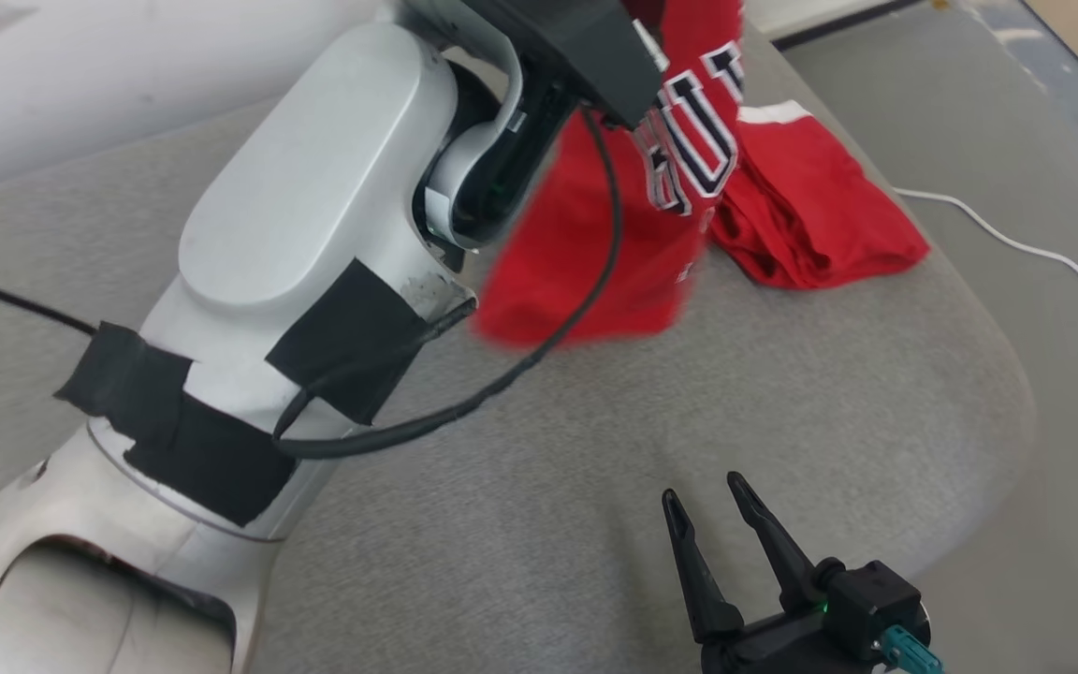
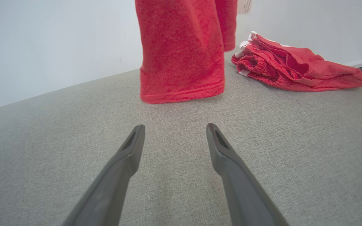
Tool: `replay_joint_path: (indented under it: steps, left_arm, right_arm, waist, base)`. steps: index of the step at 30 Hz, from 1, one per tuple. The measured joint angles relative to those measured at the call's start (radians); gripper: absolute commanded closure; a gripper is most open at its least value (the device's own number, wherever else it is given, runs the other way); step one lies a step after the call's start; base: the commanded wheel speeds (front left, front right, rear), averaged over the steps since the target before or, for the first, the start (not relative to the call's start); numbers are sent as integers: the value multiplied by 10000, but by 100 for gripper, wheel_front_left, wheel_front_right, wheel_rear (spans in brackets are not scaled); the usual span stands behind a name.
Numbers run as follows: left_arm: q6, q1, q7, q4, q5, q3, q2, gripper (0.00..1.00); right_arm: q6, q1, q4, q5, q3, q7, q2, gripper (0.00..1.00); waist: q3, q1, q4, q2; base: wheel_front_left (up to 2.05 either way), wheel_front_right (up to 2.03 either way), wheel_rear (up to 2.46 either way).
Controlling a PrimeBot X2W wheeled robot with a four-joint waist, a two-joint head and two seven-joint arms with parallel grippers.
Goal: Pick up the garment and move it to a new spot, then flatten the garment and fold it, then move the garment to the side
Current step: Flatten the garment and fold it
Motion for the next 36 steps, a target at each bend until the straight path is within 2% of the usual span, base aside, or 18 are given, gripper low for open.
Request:
replay_joint_path:
  steps: [4,8,9,13,16,20,29,34,35,36]
  left_arm:
    - [625,465,-324,-746,100,0,50,100]
    - [1141,2659,-420,-1375,-384,159,514,100]
    - [1141,2659,-420,-1375,-384,159,514,100]
    - [1521,5962,-663,-2080,-1292,642,1348,100]
    - [1910,8332,-765,-2274,-1444,886,2000,100]
    - [2280,10335,-857,-2564,-1778,1402,2307,100]
    - [2899,11773,-892,-3124,-1400,1812,2602,100]
    - [3710,12335,-836,-3072,-1124,1837,2863,100]
    - [3839,12430,-759,-3076,-1129,1812,2853,94]
    - [3950,12527,-723,-3093,-1156,1802,2826,67]
  right_arm:
    - [0,191,-207,-184,-142,203,2,0]
    - [0,278,-437,-270,-138,376,2,0]
    - [0,278,-437,-270,-138,376,2,0]
    - [0,283,-656,-299,-109,470,4,0]
    - [0,309,-738,-336,-196,552,2,0]
    - [0,348,-780,-422,-288,644,6,0]
    - [0,353,-848,-441,-203,742,2,0]
    - [0,351,-855,-458,-222,815,2,0]
    - [0,351,-855,-458,-259,815,2,0]
    - [0,351,-855,-458,-286,813,2,0]
  waist:
    - [-252,-2,555,-1]
    - [-453,-1,1222,-1]
    - [-453,-1,1222,-1]
    - [-595,-1,1899,0]
    - [-664,-1,2373,-1]
    - [-758,-2,2937,-1]
    - [-1016,-1,3793,-1]
    - [-1230,-1,3972,-1]
    - [-1250,-1,3979,-1]
    - [-1265,-1,3983,-1]
  base:
    - [0,0,0]
    - [0,0,0]
    - [0,0,0]
    - [0,0,0]
    - [0,0,0]
    - [0,0,0]
    - [0,0,0]
    - [0,0,0]
    - [0,0,0]
    - [0,0,0]
